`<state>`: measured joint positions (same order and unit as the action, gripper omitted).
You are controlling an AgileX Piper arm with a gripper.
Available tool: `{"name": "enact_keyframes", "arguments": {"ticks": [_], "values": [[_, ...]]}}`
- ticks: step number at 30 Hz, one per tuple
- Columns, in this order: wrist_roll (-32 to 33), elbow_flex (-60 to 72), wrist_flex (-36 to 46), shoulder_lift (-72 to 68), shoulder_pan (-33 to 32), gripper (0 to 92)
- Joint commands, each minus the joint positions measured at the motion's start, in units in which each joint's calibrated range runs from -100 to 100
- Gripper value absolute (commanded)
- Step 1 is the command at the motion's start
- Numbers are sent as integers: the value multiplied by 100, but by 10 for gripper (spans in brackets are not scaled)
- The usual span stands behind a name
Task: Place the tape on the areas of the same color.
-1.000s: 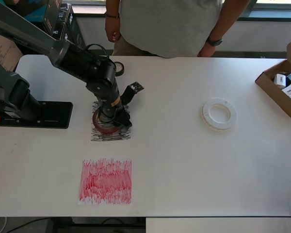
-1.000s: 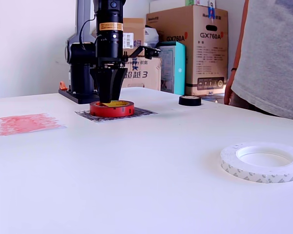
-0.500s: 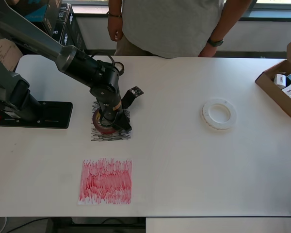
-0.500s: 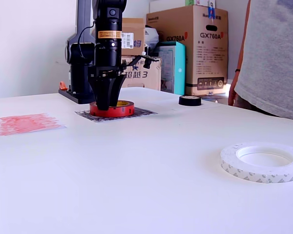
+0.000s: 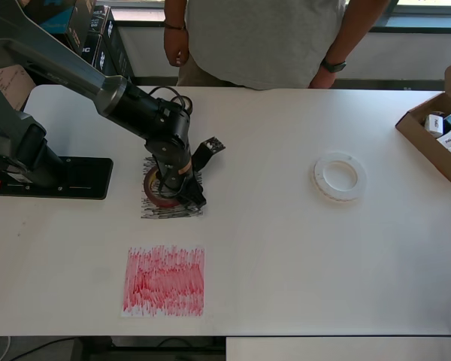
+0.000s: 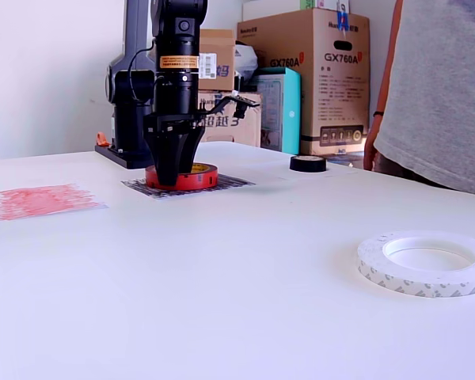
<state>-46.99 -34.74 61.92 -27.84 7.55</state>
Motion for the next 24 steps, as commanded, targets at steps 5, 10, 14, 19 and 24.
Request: {"name": "enact_keyframes", "arguments": {"ticks": [5, 10, 14, 19, 24], "values": [[-24, -47, -44, -4, 1, 535], [-24, -83, -44, -4, 17, 404], [-24, -83, -44, -4, 25, 290], [131, -29, -52, -4, 25, 58], [164, -29, -52, 80, 9, 1]]}}
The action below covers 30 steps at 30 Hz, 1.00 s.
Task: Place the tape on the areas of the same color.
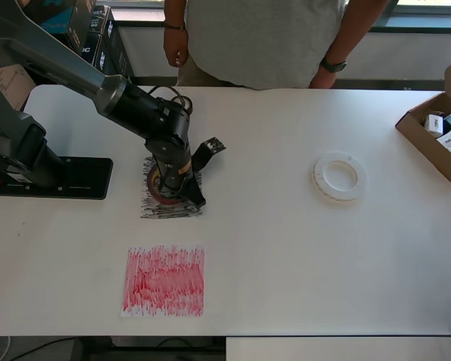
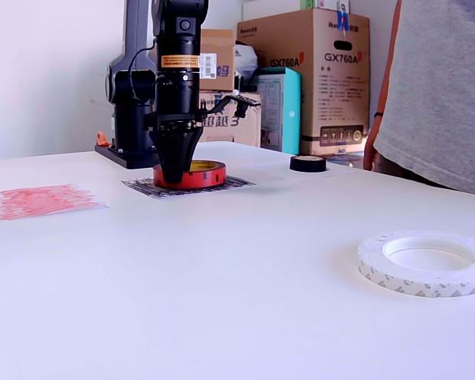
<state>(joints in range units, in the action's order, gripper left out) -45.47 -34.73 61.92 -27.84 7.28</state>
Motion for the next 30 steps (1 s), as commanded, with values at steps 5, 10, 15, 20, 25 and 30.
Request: {"name": "enact_keyframes", "arguments": {"ticks": [5, 10, 15, 20, 25, 30], "values": [[78, 52, -52, 417, 107, 0], [389, -94, -10, 1156, 423, 0], [455, -139, -44, 1596, 1252, 0], [406, 88, -52, 1577, 2144, 0], [389, 361, -52, 1390, 2767, 0], [406, 1069, -52, 482, 3130, 0]]}}
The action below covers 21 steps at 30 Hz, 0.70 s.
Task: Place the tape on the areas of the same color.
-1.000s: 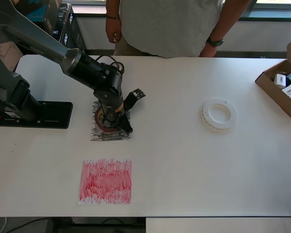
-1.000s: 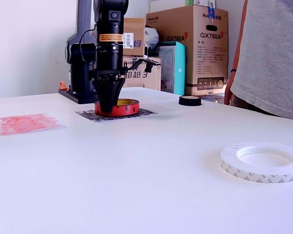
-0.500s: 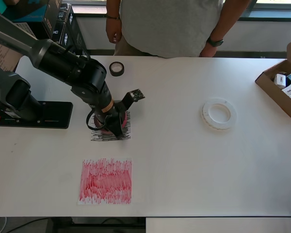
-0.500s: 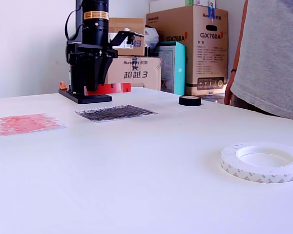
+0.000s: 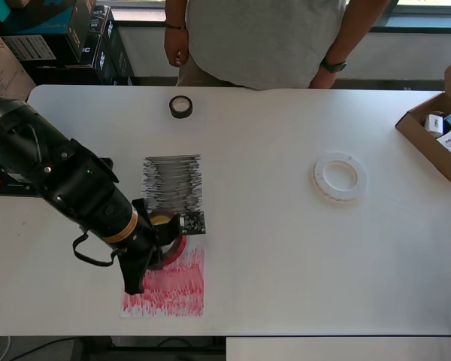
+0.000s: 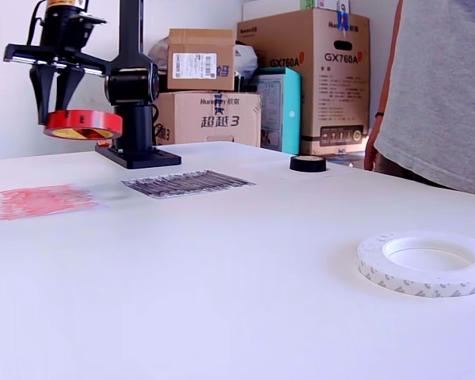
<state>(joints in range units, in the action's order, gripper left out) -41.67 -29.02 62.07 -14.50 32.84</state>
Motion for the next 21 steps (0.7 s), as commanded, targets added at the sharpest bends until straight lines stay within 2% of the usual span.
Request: {"name": "enact_keyframes", "arguments": {"ticks": [1, 9, 21], "values": [[26, 671, -68, -1057, 629, 0], [18, 1616, -68, -2188, 653, 0], [26, 1543, -68, -2600, 455, 0]]}}
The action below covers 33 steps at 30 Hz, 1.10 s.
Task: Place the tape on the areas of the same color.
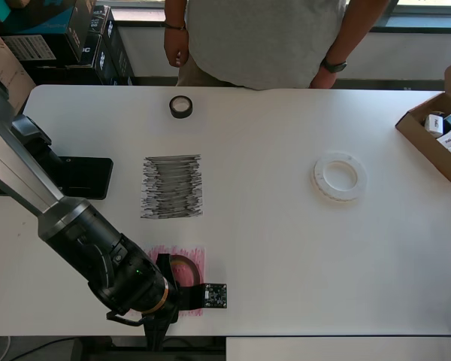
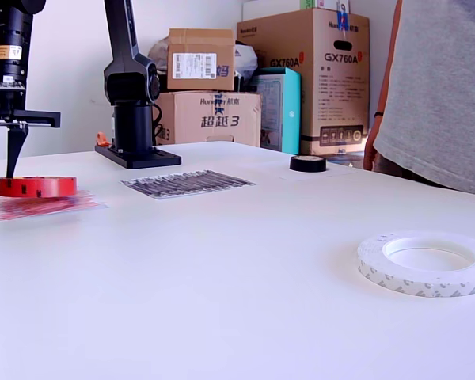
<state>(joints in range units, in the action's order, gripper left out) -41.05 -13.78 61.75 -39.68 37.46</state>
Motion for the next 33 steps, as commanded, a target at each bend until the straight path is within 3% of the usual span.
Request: {"name": "enact_keyframes", "arguments": {"ticks": [1, 24, 26, 30, 33], "values": [[-36, 20, -36, -110, -7, 0], [-44, -235, -36, -45, 57, 1], [-44, -208, -36, -45, 49, 53], [-44, -171, -36, -45, 33, 303], [-44, -153, -36, -35, 17, 437]]}}
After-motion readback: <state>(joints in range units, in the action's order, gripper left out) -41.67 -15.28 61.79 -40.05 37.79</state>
